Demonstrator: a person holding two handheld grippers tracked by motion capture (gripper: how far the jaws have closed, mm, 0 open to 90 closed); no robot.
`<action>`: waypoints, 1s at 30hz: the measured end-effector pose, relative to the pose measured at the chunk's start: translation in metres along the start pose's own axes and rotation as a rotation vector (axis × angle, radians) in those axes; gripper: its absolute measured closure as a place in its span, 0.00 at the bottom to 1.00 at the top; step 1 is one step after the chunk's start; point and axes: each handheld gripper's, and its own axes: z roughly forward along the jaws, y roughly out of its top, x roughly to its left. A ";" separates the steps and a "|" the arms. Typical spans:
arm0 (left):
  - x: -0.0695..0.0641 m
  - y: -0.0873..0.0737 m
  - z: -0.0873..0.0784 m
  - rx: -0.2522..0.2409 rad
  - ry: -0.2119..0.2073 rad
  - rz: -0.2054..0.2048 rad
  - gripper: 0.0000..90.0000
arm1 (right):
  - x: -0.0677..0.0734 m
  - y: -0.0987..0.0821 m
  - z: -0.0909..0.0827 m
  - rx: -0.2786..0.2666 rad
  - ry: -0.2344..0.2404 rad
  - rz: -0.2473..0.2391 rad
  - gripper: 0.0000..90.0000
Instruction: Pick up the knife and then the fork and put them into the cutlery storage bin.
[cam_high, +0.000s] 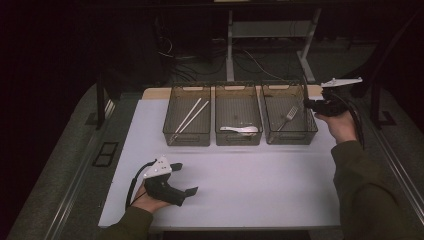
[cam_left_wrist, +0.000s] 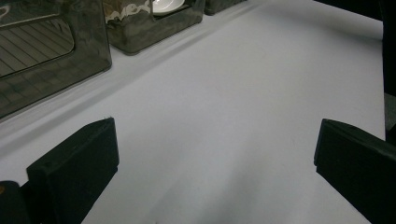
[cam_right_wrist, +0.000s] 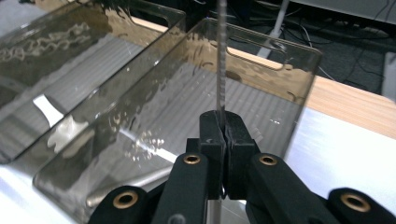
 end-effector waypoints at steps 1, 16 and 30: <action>0.000 0.000 0.000 0.000 -0.001 -0.001 0.00 | 0.000 0.000 0.005 -0.004 0.003 0.005 0.97; 0.003 0.004 0.009 0.011 -0.011 0.011 0.00 | 0.011 -0.001 0.061 0.126 0.027 0.048 0.87; 0.004 0.004 0.009 0.012 -0.010 0.008 0.00 | 0.016 -0.002 0.036 0.030 0.133 0.092 0.59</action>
